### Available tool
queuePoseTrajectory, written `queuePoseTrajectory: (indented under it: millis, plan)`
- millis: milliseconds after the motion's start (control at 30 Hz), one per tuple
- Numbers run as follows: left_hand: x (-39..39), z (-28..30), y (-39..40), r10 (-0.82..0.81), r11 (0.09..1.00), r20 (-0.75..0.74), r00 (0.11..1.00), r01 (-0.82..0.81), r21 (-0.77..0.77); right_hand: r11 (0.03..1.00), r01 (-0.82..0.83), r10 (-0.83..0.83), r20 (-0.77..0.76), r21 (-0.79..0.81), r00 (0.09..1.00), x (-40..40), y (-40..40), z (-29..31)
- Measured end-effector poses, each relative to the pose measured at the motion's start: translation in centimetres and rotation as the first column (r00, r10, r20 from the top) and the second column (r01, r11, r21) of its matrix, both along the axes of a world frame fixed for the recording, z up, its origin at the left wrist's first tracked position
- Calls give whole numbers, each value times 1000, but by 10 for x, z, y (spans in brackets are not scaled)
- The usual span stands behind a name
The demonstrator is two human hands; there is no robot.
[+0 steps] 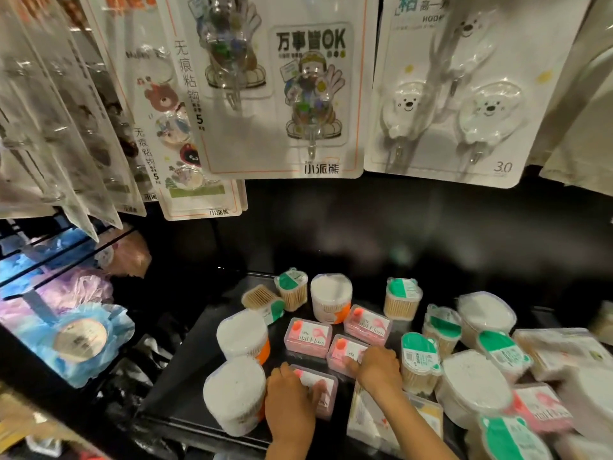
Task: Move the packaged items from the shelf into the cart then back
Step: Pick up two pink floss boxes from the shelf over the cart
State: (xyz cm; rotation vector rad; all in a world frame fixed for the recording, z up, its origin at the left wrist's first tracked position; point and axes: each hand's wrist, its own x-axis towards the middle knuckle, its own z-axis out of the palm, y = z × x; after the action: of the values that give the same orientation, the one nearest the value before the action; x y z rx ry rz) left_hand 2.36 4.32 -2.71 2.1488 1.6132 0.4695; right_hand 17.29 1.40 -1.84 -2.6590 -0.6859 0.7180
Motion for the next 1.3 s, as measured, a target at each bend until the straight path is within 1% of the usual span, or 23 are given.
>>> queuePoseTrajectory:
  millis: [33,100,233,367,433,467,567,633,700,800,967,1133,1200,1300]
  plan:
    - [-1,-4,0,-2,1000,-3,1000,2,6,1000,0,0,-9,7,1000,0,0,1]
    - [-2,-3,-3,-16,1000,-63,998,15,-26,1000,14,-14,-30,16,999,0,1,2]
    - [1,1,-8,29,997,-162,986,-40,-68,997,39,-33,-98,61,995,1,2,3]
    - [3,6,-10,68,981,-165,984,-96,-170,994,68,-58,-121,88,991,3,1,3]
    - [5,7,-11,93,963,-128,987,-122,-238,990,89,-74,-128,110,989,3,0,3]
    - [5,9,-11,113,952,-82,990,-131,-276,986,102,-83,-137,134,987,2,0,2]
    - [5,6,-8,175,914,127,976,-113,-389,962,149,-108,-182,230,977,0,-1,-1]
    - [3,4,-3,211,882,202,956,-97,-462,949,167,-121,-180,267,976,1,-2,-3]
    - [3,4,0,233,839,184,955,-102,-535,948,150,-104,-173,280,979,2,-2,-5]
    - [2,4,2,219,805,137,966,-100,-585,954,123,-72,-189,274,979,6,-1,-11]
    - [-2,0,4,239,759,255,937,-17,-651,947,117,-46,-235,300,971,8,-4,-6]
    - [-6,10,3,284,732,296,912,-7,-681,932,133,-20,-319,336,947,11,-5,-5]
    - [-7,11,6,318,729,353,880,11,-685,900,181,-27,-365,396,931,11,-6,-5]
    - [-11,22,8,377,698,433,819,56,-714,813,254,-27,-402,525,915,9,-11,3]
